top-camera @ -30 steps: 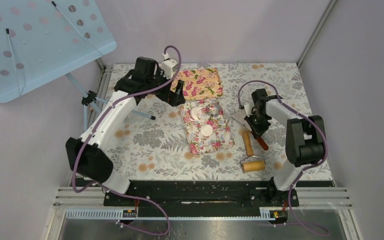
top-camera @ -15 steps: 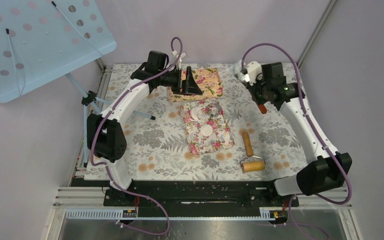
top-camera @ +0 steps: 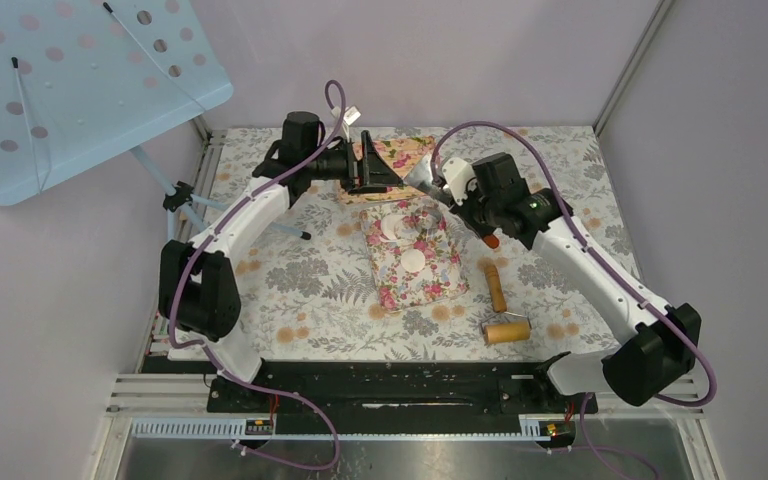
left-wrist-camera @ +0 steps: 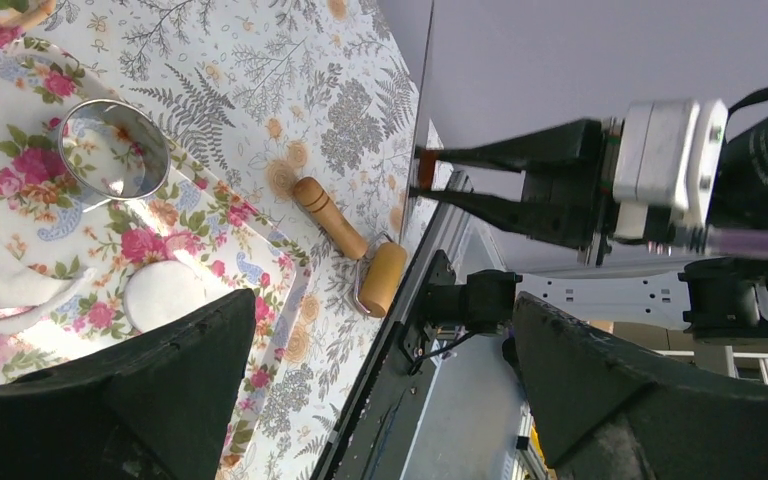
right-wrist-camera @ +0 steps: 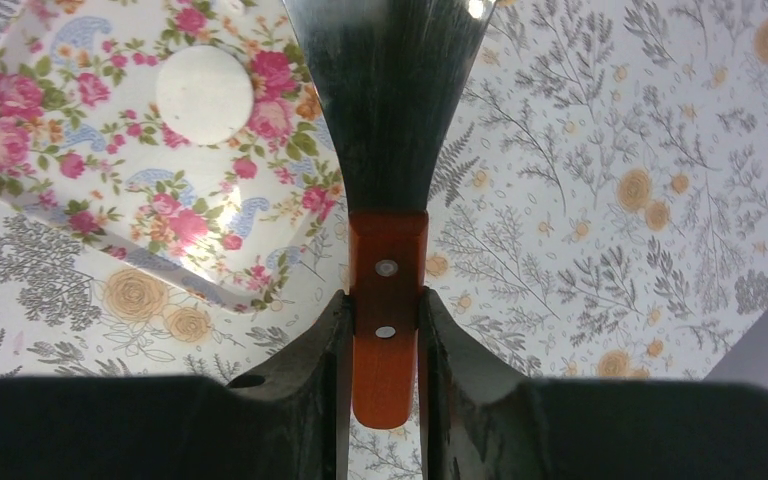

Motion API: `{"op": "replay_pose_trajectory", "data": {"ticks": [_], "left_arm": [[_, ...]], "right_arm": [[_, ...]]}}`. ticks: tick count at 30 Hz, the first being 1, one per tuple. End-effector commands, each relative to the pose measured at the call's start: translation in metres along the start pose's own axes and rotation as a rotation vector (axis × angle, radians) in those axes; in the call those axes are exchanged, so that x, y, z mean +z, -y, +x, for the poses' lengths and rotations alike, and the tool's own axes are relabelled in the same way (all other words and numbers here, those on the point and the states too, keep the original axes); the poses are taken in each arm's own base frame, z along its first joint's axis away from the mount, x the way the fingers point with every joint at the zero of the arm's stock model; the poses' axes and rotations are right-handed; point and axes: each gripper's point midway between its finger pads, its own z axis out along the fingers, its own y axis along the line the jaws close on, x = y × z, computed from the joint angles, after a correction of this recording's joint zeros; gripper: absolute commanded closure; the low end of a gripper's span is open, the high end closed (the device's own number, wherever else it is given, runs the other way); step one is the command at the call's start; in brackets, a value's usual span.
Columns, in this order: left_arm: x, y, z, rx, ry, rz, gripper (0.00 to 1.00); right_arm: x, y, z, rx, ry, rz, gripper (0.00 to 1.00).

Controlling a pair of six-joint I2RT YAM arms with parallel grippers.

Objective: Roll out the dumpling wrappers from the dough

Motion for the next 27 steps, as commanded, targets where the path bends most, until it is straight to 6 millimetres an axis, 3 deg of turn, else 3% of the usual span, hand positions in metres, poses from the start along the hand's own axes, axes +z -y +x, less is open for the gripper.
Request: {"op": "replay_pose_trajectory", "data": {"ticks": [1,11,15,18,27], "left_arm": [[0.0,0.01,-0.012,0.053,0.045,0.01,0.01],[0.021,-0.007,0.007,0.036,-0.015,-0.006,0.01],[0.035,-0.014,0.02,0.026,-0.064,-0.002,0.09],[0.043,-0.016,0.029,0.015,-0.101,0.012,0.27],[0.05,-0.016,0.038,-0.001,-0.156,0.055,0.93]], "right_arm": [[-0.004,-0.012,-0.019,-0.047,0.068,-0.006,1.0],[0.007,-0.04,-0.03,-0.118,0.05,-0.048,1.0],[0.013,-0.048,-0.031,-0.152,0.035,-0.055,1.0],[0.016,-0.05,-0.03,-0.189,0.024,-0.035,1.0],[0.021,-0.045,-0.028,-0.247,0.009,0.017,1.0]]}}
